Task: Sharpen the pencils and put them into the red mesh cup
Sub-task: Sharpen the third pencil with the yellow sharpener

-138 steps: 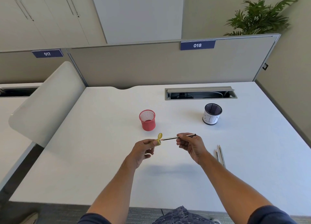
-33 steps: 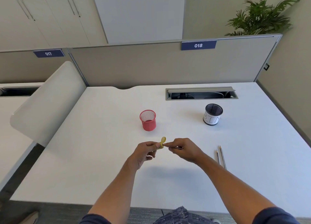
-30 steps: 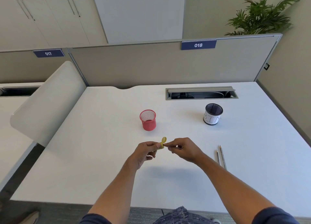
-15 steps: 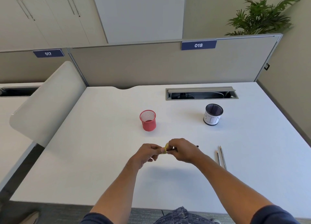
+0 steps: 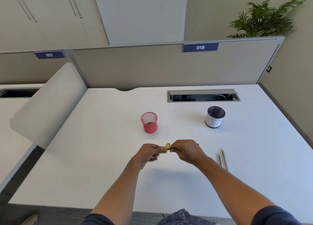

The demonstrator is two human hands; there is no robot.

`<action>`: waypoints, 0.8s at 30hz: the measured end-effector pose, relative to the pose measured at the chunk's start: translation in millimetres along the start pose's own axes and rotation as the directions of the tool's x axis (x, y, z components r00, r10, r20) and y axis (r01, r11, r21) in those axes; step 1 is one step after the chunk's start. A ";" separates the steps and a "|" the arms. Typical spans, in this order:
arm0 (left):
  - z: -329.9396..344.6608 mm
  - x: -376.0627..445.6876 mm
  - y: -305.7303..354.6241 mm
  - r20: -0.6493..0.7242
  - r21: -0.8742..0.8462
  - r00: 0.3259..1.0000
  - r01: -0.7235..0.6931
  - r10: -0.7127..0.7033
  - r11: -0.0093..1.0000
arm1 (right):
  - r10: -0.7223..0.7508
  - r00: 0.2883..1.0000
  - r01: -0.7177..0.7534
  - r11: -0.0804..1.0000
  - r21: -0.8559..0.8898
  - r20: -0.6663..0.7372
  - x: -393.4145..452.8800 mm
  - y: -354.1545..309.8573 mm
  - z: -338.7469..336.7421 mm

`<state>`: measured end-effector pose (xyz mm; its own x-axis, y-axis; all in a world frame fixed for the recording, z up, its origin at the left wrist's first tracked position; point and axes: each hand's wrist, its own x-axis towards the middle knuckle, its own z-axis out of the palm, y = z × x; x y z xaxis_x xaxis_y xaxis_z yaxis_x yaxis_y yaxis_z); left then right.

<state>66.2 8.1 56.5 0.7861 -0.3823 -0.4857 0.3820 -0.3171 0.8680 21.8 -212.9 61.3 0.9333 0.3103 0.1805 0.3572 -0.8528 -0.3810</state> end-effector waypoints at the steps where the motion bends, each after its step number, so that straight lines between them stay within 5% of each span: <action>1: 0.8 0.5 0.8 -0.005 0.007 1.000 -0.007 0.007 1.000 | 0.024 0.999 -0.024 1.000 0.015 0.028 1.8 0.2 -0.9; 9: 2.9 1.3 0.6 -0.047 0.021 0.998 -0.046 0.047 0.999 | 0.275 0.926 -0.331 0.921 0.207 0.258 17.3 3.2 -6.9; 24: 9.7 -1.1 -3.3 -0.074 0.068 0.978 -0.188 0.193 0.980 | 0.276 0.832 -0.514 0.708 0.484 0.480 22.4 10.6 -12.3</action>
<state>59.3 1.1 53.2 0.8788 -0.3710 -0.3003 0.1937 -0.2979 0.9348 46.1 -220.1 72.5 0.8928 0.2246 -0.3905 -0.2099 -0.5596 -0.8017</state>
